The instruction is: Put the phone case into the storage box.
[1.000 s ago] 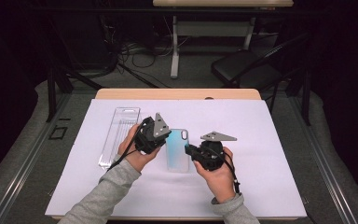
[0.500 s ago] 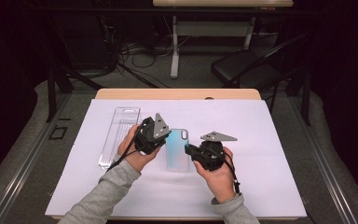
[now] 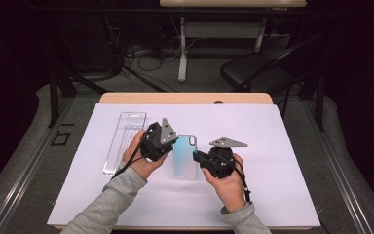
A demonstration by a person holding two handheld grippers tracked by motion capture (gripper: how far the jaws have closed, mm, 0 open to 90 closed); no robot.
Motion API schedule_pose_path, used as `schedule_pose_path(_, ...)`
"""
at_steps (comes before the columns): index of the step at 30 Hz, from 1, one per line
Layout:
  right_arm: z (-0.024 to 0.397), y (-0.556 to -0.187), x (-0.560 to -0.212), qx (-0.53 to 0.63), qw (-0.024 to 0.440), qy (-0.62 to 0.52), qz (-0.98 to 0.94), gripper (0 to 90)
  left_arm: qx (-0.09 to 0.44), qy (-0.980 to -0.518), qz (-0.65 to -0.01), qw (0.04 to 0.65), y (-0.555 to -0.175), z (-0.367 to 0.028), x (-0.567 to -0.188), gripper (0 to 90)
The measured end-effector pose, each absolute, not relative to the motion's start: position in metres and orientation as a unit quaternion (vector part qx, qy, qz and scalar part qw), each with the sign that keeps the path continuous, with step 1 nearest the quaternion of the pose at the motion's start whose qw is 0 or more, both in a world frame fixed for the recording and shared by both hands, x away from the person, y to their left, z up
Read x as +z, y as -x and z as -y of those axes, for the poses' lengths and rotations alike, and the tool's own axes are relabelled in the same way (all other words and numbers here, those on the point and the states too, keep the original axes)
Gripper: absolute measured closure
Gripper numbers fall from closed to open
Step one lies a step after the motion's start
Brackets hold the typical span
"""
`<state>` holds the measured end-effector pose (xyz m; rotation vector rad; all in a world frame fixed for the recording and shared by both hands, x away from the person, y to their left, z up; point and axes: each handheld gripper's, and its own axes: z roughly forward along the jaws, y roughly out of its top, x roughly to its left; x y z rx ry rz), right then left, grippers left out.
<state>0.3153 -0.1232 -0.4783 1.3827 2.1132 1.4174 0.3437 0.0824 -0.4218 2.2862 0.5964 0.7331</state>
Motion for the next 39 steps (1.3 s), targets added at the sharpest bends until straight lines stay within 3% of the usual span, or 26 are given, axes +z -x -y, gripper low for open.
schedule_pose_path(39,0.1253,-0.3174,-0.4793,0.499,0.108,-0.474,-0.717,78.7,0.276,-0.875,-0.226,0.328,-0.3442,-0.0828,-0.4215,80.4)
